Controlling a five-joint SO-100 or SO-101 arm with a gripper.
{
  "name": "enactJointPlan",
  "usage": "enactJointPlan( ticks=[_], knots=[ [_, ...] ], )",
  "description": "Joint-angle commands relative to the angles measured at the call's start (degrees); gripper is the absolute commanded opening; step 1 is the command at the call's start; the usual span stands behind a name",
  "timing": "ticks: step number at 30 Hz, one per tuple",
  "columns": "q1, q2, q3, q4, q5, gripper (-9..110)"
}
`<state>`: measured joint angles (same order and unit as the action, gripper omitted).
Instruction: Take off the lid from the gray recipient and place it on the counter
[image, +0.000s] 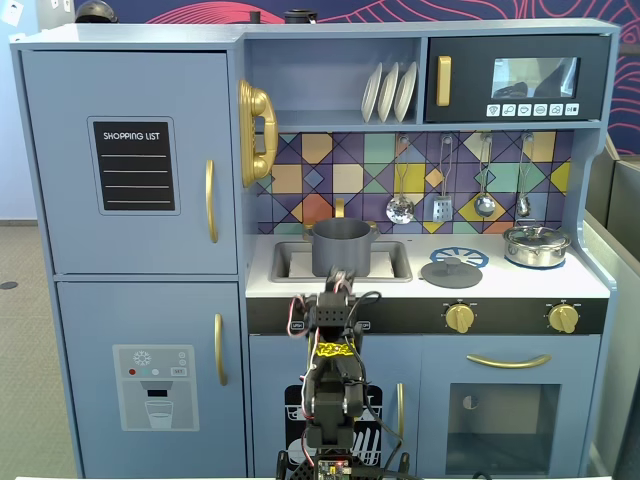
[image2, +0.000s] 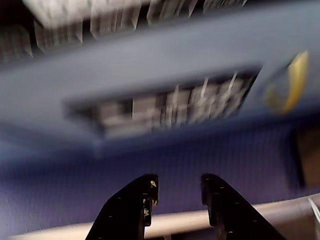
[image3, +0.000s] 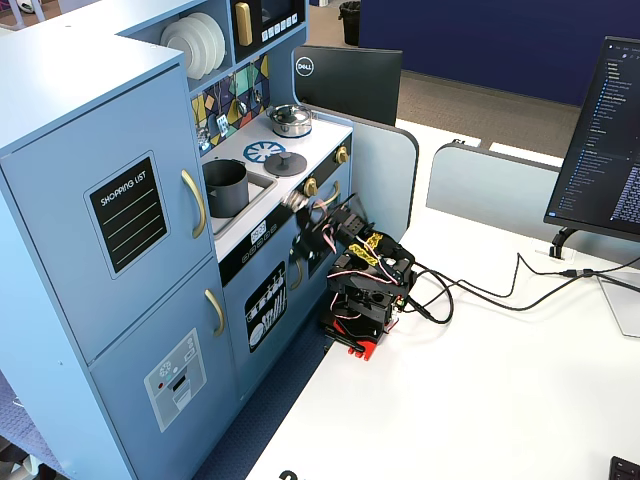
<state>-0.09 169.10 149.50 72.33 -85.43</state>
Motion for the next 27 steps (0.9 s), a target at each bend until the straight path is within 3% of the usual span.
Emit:
enactJointPlan(
  ticks=[1, 6, 11, 20, 27],
  knots=[
    [-1.58, 2.72, 7.91, -5.19, 0.09, 0],
    [-2.11, 9.14, 16.35, -2.55, 1.85, 0],
    [-0.09, 12.92, 22.24, 4.39, -4.83, 0],
    [-0.18, 13.01, 22.5, 15.29, -3.52, 1],
    [0.53, 13.01, 22.5, 15.29, -1.23, 3]
  ],
)
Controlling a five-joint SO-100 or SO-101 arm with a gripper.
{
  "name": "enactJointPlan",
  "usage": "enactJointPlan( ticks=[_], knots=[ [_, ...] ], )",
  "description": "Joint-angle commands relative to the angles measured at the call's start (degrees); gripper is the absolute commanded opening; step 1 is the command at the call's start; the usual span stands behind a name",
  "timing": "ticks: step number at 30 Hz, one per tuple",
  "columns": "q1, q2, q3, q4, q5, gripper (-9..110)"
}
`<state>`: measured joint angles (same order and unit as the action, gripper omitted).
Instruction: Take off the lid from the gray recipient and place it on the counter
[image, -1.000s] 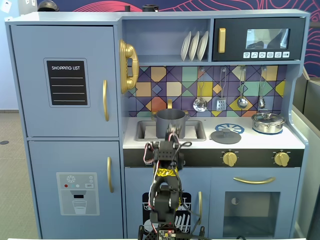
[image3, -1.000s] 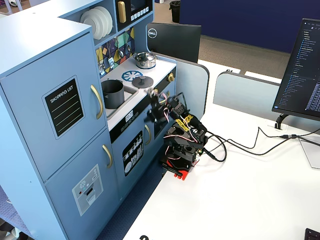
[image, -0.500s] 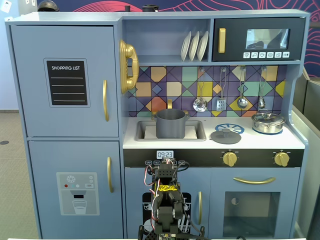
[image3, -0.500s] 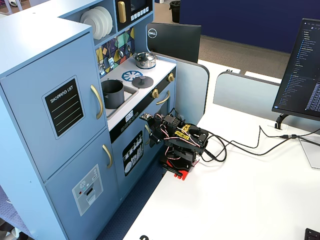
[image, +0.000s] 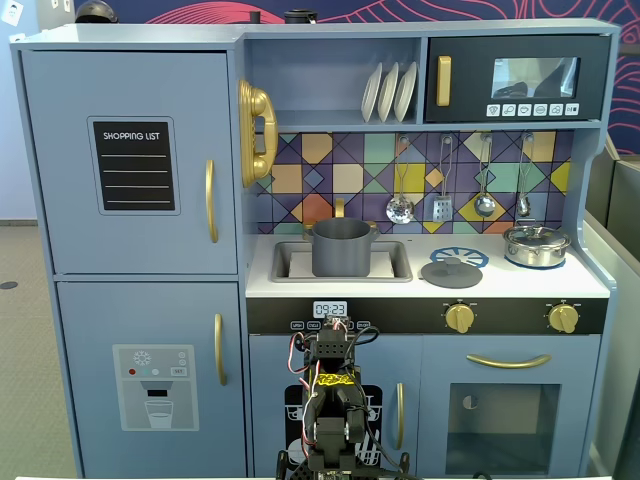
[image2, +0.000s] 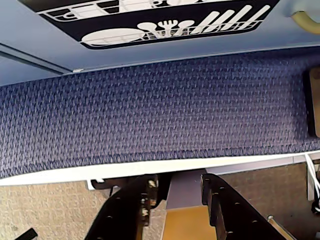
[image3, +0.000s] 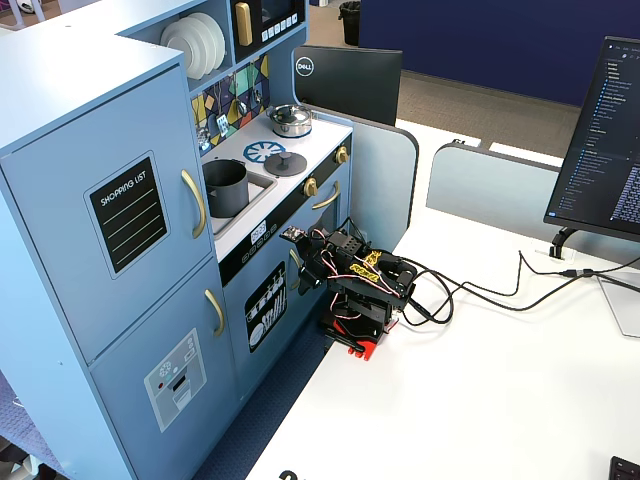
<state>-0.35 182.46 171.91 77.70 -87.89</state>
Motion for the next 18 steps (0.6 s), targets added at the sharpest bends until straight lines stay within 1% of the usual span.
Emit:
enactJointPlan(
  ticks=[1, 18],
  knots=[
    [0.79, -0.35, 0.09, 9.93, 1.23, 3],
    [0.79, -0.35, 0.09, 9.93, 1.23, 7]
  ],
)
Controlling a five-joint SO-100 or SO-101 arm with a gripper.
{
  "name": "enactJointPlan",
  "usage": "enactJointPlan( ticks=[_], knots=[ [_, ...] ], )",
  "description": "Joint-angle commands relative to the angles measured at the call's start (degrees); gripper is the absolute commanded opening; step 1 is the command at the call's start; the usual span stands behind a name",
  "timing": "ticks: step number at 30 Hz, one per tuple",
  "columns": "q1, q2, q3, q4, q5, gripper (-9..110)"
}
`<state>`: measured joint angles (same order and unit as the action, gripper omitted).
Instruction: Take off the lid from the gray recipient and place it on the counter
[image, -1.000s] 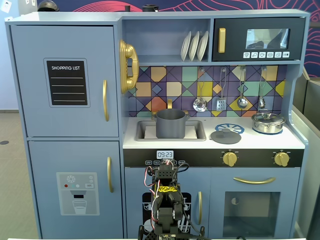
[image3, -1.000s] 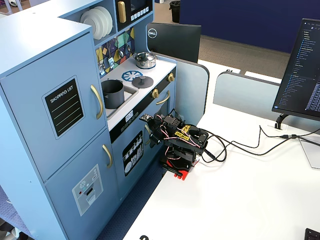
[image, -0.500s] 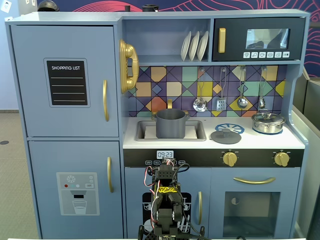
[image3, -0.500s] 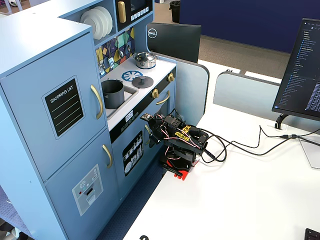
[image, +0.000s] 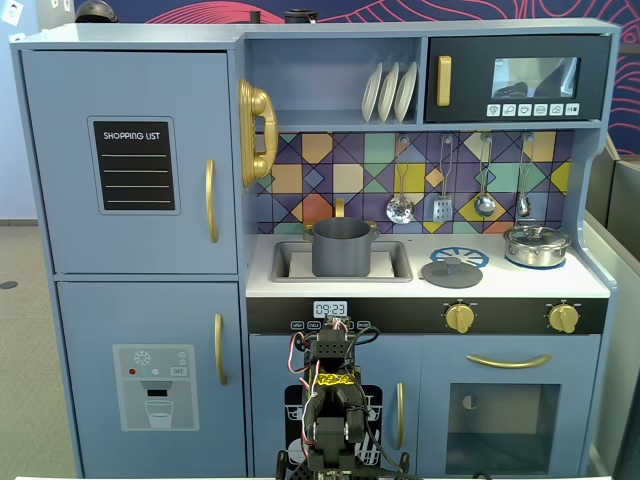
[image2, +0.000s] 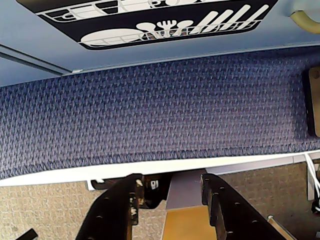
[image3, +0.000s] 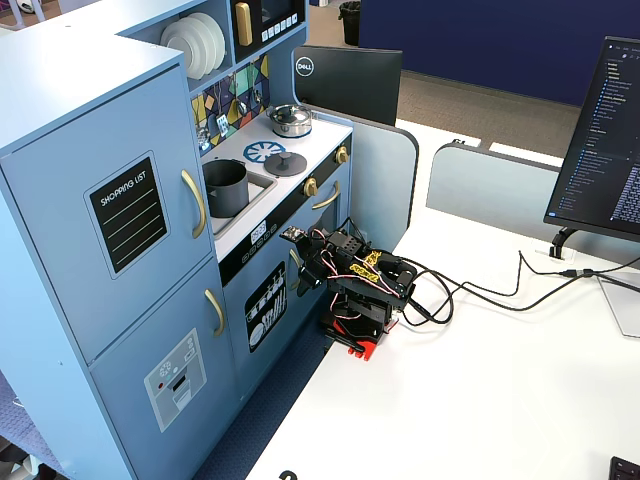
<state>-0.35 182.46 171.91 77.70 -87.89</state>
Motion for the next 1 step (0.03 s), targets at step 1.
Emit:
enactJointPlan(
  ticks=[1],
  knots=[
    [0.79, -0.35, 0.09, 9.93, 1.23, 7]
  ],
)
